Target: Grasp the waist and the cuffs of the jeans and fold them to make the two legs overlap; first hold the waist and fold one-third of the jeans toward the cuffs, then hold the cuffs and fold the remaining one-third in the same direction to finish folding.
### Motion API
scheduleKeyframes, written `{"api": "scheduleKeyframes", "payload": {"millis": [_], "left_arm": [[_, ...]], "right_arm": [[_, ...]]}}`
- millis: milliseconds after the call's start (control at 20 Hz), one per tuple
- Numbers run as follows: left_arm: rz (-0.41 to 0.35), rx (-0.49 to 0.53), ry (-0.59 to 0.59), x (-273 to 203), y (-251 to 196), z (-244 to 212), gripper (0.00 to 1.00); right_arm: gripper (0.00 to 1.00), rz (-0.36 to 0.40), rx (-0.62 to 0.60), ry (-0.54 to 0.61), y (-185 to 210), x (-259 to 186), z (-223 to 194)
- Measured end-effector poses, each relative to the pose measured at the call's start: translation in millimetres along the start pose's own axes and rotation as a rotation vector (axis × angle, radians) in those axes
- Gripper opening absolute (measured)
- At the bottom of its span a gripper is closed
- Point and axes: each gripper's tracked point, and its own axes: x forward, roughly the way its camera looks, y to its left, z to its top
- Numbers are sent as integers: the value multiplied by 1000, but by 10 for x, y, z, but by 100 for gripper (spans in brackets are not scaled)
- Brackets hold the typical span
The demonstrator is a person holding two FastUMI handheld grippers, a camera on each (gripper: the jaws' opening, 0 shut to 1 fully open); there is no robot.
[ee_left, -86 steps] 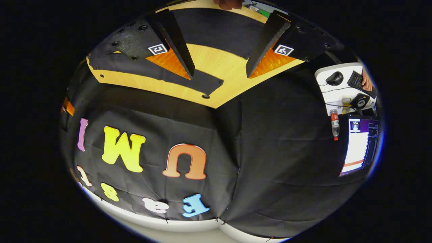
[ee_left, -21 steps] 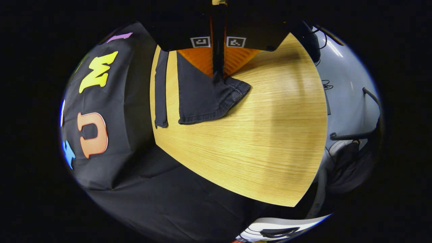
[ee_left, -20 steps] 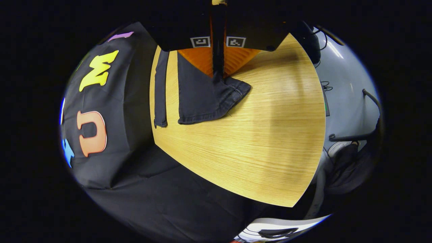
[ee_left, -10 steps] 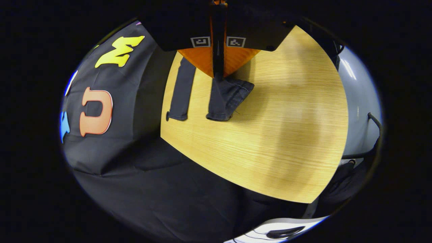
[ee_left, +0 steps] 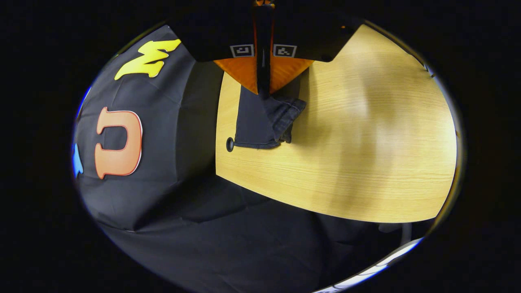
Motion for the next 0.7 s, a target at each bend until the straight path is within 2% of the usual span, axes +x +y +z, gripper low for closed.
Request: {"api": "scheduleKeyframes", "payload": {"millis": [150,300,700], "left_arm": [[6,30,6,311,-296,12,4],[56,74,-6,672,-403,30,3],[163,112,23,1570,-408,2,4]], "right_arm": [[0,26,-13,-22,227,207,113],[1,12,-43,-29,361,477,163],[1,-85,-84,-31,248,1227,221]]}}
